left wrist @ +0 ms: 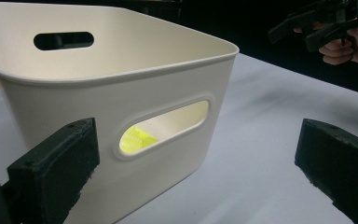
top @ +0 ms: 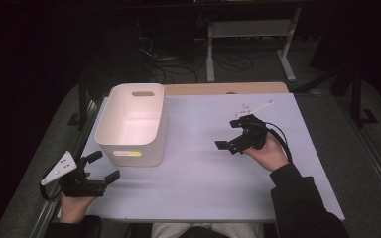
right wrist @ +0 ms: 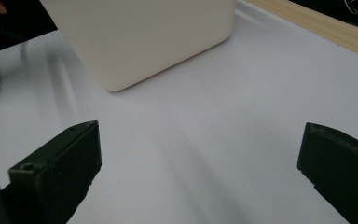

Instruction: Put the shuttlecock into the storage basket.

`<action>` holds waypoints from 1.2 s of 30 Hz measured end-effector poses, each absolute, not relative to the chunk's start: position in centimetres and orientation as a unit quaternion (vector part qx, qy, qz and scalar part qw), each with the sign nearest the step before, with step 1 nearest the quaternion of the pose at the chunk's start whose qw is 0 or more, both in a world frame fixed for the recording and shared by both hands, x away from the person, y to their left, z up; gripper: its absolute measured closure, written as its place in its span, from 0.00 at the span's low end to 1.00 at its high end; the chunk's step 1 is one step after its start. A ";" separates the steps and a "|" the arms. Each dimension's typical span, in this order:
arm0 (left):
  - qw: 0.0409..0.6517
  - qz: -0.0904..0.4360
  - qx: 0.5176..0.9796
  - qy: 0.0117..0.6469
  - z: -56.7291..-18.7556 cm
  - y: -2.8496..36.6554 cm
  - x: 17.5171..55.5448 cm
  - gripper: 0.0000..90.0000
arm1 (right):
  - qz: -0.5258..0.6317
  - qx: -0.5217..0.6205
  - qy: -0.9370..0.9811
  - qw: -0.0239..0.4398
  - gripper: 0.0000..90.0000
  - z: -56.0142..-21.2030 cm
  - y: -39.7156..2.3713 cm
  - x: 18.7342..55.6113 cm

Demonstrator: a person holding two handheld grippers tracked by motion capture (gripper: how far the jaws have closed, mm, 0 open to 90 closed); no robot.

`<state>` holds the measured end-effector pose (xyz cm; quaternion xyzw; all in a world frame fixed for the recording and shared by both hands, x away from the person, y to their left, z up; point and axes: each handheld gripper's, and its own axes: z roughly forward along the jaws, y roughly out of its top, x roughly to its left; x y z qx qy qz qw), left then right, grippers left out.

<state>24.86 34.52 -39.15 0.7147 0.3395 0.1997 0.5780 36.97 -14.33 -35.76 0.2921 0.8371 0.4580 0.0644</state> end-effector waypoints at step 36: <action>0.578 0.201 0.715 0.339 -39.1 34.6 24.9 0.00 | 0.478 0.340 0.805 0.090 0.00 -38.4 -20.4 33.4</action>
